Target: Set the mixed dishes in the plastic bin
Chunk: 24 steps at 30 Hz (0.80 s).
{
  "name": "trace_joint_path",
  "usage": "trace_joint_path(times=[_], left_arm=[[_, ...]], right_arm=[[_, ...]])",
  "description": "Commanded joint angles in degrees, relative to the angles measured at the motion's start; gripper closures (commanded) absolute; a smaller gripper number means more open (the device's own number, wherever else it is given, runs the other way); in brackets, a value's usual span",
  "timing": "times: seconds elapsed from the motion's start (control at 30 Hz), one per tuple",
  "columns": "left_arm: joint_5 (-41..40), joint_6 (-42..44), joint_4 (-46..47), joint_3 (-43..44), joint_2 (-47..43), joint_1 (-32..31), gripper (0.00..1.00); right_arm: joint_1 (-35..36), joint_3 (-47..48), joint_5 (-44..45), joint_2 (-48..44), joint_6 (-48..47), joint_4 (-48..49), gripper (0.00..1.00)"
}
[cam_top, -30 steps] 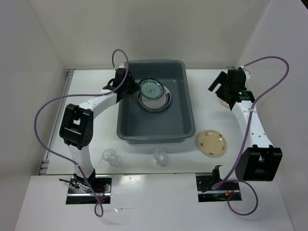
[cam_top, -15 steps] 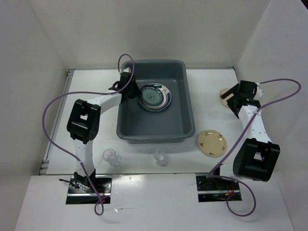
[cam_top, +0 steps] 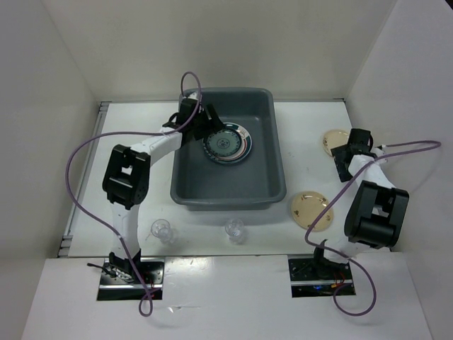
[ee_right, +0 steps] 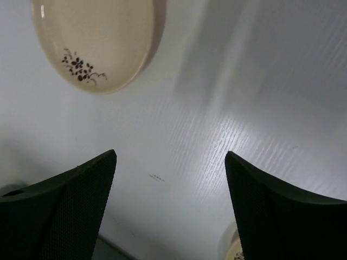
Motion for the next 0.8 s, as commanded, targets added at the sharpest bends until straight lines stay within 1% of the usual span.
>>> trace_joint_path(times=[0.0,0.03,0.1,0.13,0.2,0.43,0.53,0.6,0.77], left_arm=[[3.82,2.34,-0.18,3.56,-5.41,0.36,0.19],[4.34,3.3,-0.19,3.56,-6.2,0.36,0.19],[5.92,3.84,-0.98,3.56,-8.23,0.36,0.19],[7.84,3.84,-0.98,3.56,-8.23,0.89,0.19],[9.17,3.31,-0.98,3.03,-9.9,1.41,0.19],[9.71,3.31,-0.45,-1.44,-12.89,3.96,0.19],[10.23,3.31,-0.45,-2.06,-14.12,3.97,0.18],[10.23,3.93,-0.45,-2.59,-14.65,3.97,0.18],[10.23,3.93,-0.97,-4.43,-15.7,3.97,0.18]], right_arm=[[-0.37,-1.34,3.31,2.28,8.95,4.15,0.18],[-0.37,-2.04,3.31,2.29,9.85,4.85,0.23],[-0.37,-3.27,3.31,4.13,12.3,7.67,0.25],[-0.37,-3.28,3.31,4.75,13.01,8.37,0.28],[-0.37,-3.28,3.31,6.76,14.42,10.3,0.31],[-0.37,-2.75,3.31,11.77,20.22,14.7,0.32],[0.68,-0.74,5.14,12.93,21.9,15.31,0.32],[1.2,0.23,5.15,14.59,23.3,15.32,0.31],[1.21,2.61,5.68,17.32,25.59,16.02,0.31]])
